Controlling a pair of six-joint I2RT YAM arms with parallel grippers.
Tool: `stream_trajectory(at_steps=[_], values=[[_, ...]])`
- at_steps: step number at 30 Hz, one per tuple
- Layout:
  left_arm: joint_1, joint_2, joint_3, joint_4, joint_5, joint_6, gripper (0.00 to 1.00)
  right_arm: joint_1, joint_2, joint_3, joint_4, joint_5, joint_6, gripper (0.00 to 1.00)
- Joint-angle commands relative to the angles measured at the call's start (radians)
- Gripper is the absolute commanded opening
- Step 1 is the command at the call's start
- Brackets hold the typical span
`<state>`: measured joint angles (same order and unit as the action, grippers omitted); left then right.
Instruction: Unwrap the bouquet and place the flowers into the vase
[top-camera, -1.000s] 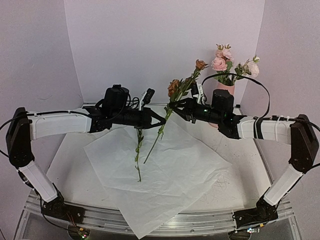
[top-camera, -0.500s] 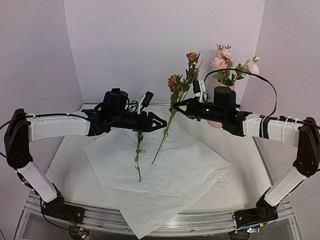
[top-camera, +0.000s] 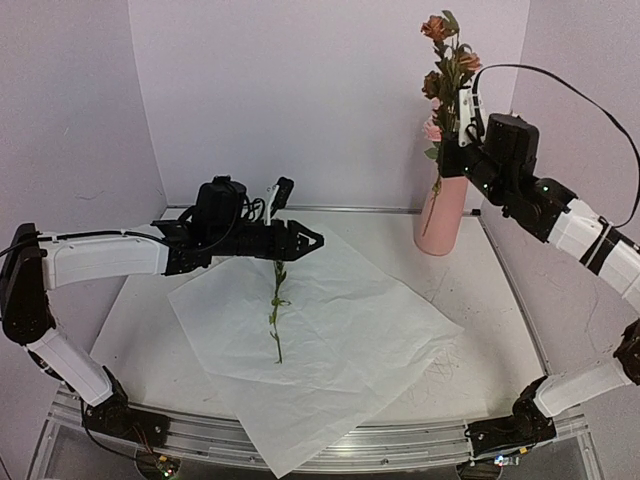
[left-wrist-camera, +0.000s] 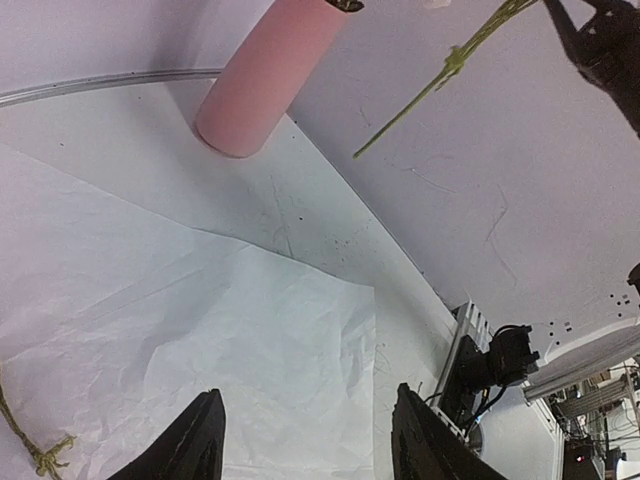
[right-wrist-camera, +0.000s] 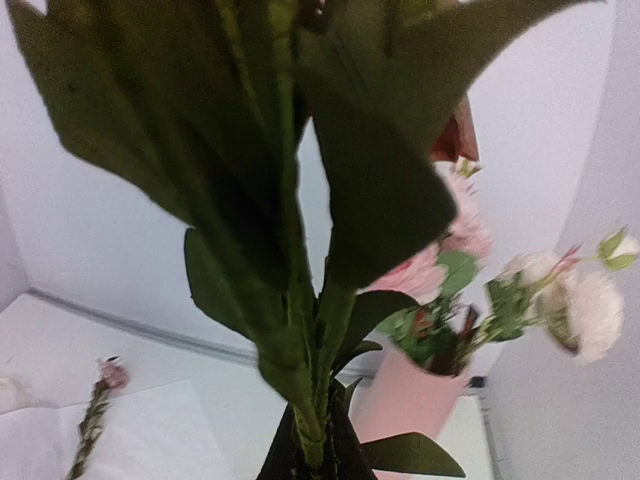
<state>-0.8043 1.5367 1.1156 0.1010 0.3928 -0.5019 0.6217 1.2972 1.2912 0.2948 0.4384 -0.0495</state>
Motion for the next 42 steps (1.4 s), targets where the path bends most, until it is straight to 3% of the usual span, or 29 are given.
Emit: stream_trajectory(at_steps=[1, 6, 11, 14, 19, 28, 42], values=[[-0.002, 0.01, 0.039, -0.062, -0.159, 0.009, 0.58, -0.051, 0.05, 0.157, 0.024, 0.26, -0.235, 0.0], [0.013, 0.011, 0.024, -0.124, -0.308, -0.003, 0.61, -0.158, 0.136, 0.294, 0.04, 0.217, -0.2, 0.0], [0.04, -0.033, -0.049, -0.133, -0.446, -0.061, 0.89, -0.212, 0.2, 0.38, 0.084, 0.2, -0.178, 0.0], [0.053, -0.041, -0.072, -0.149, -0.504, -0.095, 0.99, -0.232, 0.243, 0.428, 0.108, 0.189, -0.179, 0.0], [0.091, -0.037, -0.096, -0.181, -0.569, -0.209, 1.0, -0.251, 0.307, 0.495, 0.145, 0.183, -0.186, 0.0], [0.095, -0.016, -0.087, -0.182, -0.577, -0.181, 1.0, -0.276, 0.372, 0.537, 0.239, 0.16, -0.19, 0.0], [0.096, 0.027, -0.056, -0.183, -0.575, -0.16, 0.99, -0.292, 0.484, 0.646, 0.253, 0.146, -0.207, 0.0]])
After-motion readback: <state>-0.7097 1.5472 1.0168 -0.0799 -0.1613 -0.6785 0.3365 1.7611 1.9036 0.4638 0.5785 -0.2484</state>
